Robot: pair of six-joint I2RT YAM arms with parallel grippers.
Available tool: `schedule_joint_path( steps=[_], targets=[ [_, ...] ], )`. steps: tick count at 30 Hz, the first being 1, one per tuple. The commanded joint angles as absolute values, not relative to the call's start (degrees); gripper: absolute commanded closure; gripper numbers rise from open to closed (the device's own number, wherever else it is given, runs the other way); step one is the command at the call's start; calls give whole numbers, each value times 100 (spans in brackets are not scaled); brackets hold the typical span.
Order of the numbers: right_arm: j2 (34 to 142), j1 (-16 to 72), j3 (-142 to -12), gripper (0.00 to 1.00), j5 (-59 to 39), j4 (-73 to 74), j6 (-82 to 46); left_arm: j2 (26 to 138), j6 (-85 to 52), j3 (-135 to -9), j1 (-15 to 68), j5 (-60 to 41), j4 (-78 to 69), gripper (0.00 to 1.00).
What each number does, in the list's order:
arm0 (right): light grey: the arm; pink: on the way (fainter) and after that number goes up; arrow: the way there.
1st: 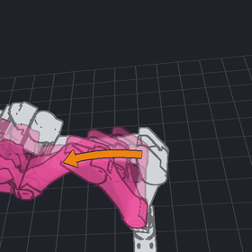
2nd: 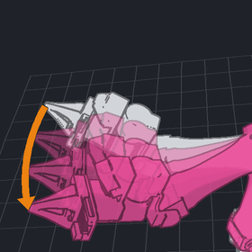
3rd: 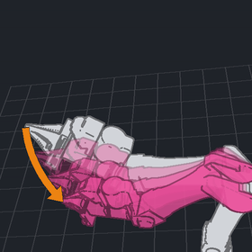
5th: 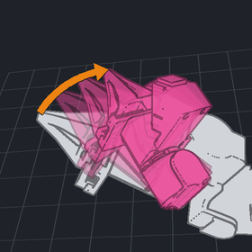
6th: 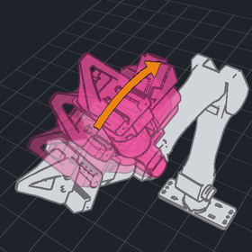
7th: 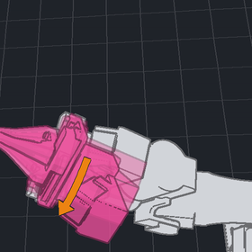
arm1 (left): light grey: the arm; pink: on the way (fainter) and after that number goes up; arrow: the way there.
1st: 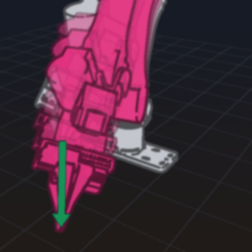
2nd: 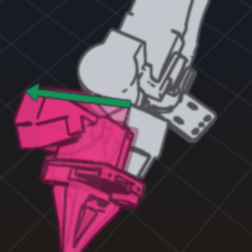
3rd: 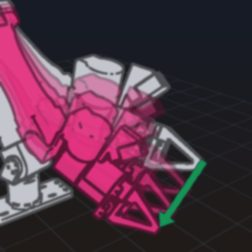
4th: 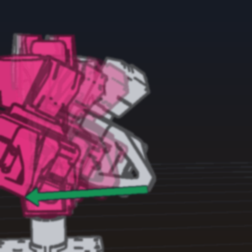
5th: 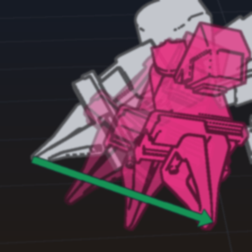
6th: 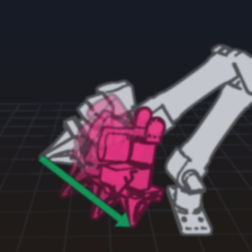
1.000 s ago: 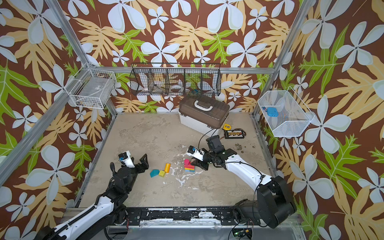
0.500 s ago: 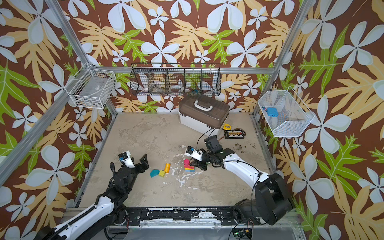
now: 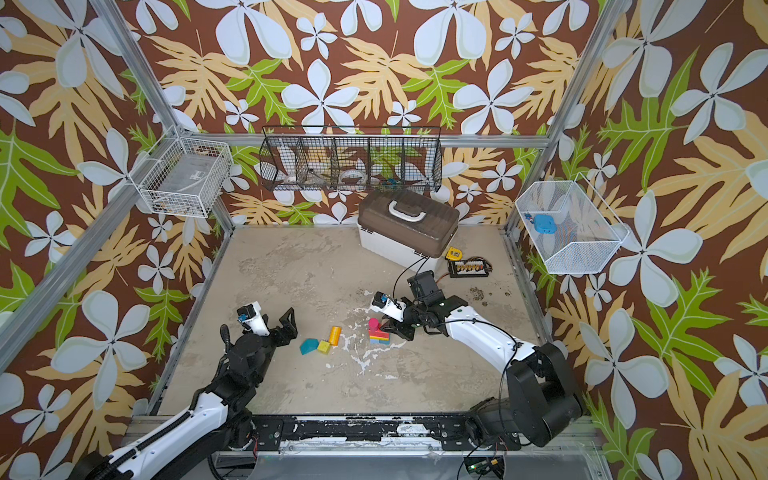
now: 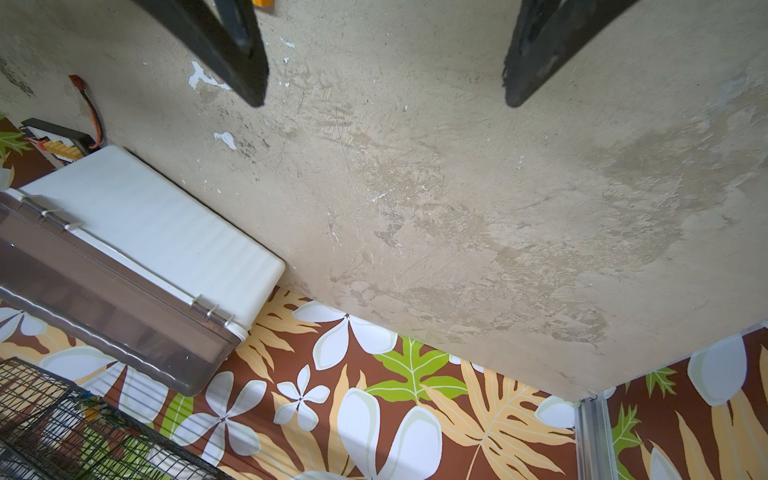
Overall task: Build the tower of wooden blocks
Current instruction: 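Hold the wooden cylinder above the red block beside the pink cylinder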
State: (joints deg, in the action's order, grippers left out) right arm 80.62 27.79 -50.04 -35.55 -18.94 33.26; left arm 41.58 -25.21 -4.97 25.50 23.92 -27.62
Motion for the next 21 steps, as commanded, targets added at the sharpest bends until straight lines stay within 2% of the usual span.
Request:
schedule_joint_path(
  steps=[1, 21],
  targets=[
    [8082, 2786, -5049, 84, -3542, -1839, 3270, 4157, -2487, -501, 2541, 2418, -2961, 10],
    [8124, 2875, -5104, 77, -3428, -1916, 3289, 4158, -2486, -501, 2541, 2410, -2962, 10]
  ],
)
